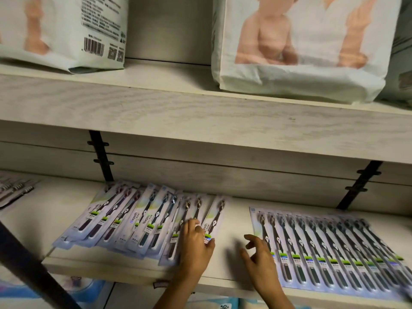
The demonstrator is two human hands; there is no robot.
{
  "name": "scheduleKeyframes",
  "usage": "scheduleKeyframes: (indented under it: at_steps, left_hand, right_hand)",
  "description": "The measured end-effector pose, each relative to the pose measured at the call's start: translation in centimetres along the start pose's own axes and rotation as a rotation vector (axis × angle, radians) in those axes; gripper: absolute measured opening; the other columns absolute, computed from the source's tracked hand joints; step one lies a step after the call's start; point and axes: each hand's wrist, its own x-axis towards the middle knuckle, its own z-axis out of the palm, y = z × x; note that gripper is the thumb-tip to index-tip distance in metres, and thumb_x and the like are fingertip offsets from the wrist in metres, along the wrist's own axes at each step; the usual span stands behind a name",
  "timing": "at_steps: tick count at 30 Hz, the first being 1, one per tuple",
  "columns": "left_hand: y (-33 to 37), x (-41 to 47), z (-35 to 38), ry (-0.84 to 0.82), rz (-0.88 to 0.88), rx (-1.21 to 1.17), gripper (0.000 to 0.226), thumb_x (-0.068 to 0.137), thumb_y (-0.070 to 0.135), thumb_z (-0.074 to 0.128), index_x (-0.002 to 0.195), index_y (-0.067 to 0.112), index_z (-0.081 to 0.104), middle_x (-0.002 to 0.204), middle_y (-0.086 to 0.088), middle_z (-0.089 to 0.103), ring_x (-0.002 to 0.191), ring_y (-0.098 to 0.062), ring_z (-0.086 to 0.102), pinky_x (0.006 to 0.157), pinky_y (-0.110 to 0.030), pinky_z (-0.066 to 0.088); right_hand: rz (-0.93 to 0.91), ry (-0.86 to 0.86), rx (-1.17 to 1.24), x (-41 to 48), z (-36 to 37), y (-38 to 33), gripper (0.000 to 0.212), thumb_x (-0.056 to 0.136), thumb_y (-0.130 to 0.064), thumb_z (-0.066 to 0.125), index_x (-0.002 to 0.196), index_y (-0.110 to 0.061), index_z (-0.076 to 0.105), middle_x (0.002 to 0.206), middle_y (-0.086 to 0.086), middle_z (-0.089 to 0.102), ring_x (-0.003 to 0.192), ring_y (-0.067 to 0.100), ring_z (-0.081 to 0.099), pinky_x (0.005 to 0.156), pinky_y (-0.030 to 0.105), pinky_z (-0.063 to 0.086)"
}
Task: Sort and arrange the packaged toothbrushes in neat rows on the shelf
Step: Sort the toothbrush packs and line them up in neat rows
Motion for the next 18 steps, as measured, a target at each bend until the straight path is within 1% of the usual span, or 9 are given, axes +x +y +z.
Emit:
scheduleKeyframes:
  at_steps: [1, 3, 6, 9, 10, 12, 14, 16, 18]
  left_hand:
    - [0.2, -0.3, 0.1, 0.051, -0.016, -0.093, 0.027, 0.070, 0.034, 0.070, 0.080, 0.009, 0.065, 0.111, -0.006, 0.056, 0.109, -0.026, 0.054, 0.094, -0.030, 0.042]
    - [1.0, -1.0, 0.2, 0.148, -0.040, -0.265, 0.027, 0.065, 0.038, 0.066, 0.067, 0.012, 0.061, 0.100, -0.005, 0.059, 0.095, -0.020, 0.059, 0.080, -0.030, 0.048]
    - [2.4, -2.3, 0.3, 0.195, -0.020, -0.432, 0.030, 0.066, 0.045, 0.056, 0.070, 0.015, 0.059, 0.096, 0.003, 0.056, 0.086, -0.006, 0.051, 0.073, -0.020, 0.043]
    - [3.3, -3.3, 0.2, 0.171, 0.022, -0.530, 0.016, 0.062, 0.036, 0.057, 0.073, 0.027, 0.050, 0.099, 0.015, 0.049, 0.085, -0.002, 0.053, 0.072, -0.014, 0.043]
    - [3.2, -3.6, 0.2, 0.155, 0.057, -0.554, 0.017, 0.062, 0.034, 0.058, 0.074, 0.028, 0.048, 0.100, 0.018, 0.049, 0.087, 0.000, 0.054, 0.074, -0.013, 0.044]
    - [3.1, -4.3, -0.3, 0.052, 0.101, -0.587, 0.014, 0.065, 0.034, 0.059, 0.078, 0.029, 0.056, 0.102, 0.020, 0.053, 0.094, 0.003, 0.055, 0.084, -0.017, 0.046]
    - [2.7, -4.5, -1.1, -0.055, 0.092, -0.569, 0.028, 0.069, 0.040, 0.052, 0.087, 0.022, 0.064, 0.107, 0.016, 0.057, 0.103, 0.002, 0.053, 0.093, -0.025, 0.044]
    - [1.8, -3.8, -1.4, -0.099, 0.071, -0.382, 0.041, 0.078, 0.042, 0.046, 0.107, 0.018, 0.062, 0.123, 0.010, 0.052, 0.117, -0.004, 0.046, 0.105, -0.026, 0.037]
    - [0.8, -2.7, -1.5, -0.182, -0.011, -0.068, 0.047, 0.091, 0.039, 0.040, 0.133, 0.017, 0.045, 0.143, 0.005, 0.037, 0.133, -0.010, 0.031, 0.112, -0.024, 0.026]
  right_hand:
    - [0.063, -0.031, 0.102, 0.2, 0.3, -0.2, 0.031, 0.093, -0.027, 0.054, 0.123, -0.020, 0.051, 0.105, -0.001, 0.056, 0.064, 0.008, 0.056, 0.061, 0.011, 0.044]
    - [0.207, -0.124, 0.358, 0.5, 0.6, -0.9, 0.024, 0.095, -0.030, 0.050, 0.116, -0.019, 0.054, 0.107, 0.004, 0.063, 0.071, 0.011, 0.061, 0.062, 0.019, 0.048]
    - [0.313, -0.247, 0.633, 0.5, 0.8, -1.9, 0.021, 0.096, -0.029, 0.049, 0.104, -0.013, 0.060, 0.100, 0.009, 0.067, 0.085, 0.021, 0.066, 0.066, 0.025, 0.051]
    - [0.313, -0.243, 0.677, 0.6, 1.5, -1.8, 0.016, 0.090, -0.020, 0.061, 0.098, -0.006, 0.059, 0.088, 0.014, 0.068, 0.085, 0.025, 0.067, 0.075, 0.034, 0.055]
    - [0.310, -0.214, 0.657, 0.7, 1.7, -1.5, 0.018, 0.088, -0.018, 0.063, 0.101, -0.005, 0.060, 0.087, 0.012, 0.070, 0.084, 0.025, 0.066, 0.077, 0.037, 0.055]
    - [0.318, -0.169, 0.625, 0.7, 1.7, -0.9, 0.027, 0.087, -0.019, 0.065, 0.108, -0.004, 0.061, 0.090, 0.009, 0.070, 0.083, 0.023, 0.063, 0.071, 0.031, 0.052]
    - [0.331, -0.133, 0.655, 0.8, 1.1, -0.2, 0.025, 0.086, -0.017, 0.066, 0.107, -0.005, 0.062, 0.094, 0.009, 0.070, 0.084, 0.024, 0.064, 0.066, 0.026, 0.047]
    - [0.338, -0.103, 0.682, 0.8, 0.3, 0.4, 0.021, 0.085, -0.018, 0.067, 0.104, -0.008, 0.063, 0.094, 0.011, 0.071, 0.086, 0.024, 0.066, 0.070, 0.030, 0.048]
    - [0.339, -0.101, 0.682, 0.8, -0.3, 0.8, 0.020, 0.086, -0.020, 0.066, 0.103, -0.011, 0.062, 0.095, 0.012, 0.071, 0.088, 0.025, 0.067, 0.078, 0.037, 0.052]
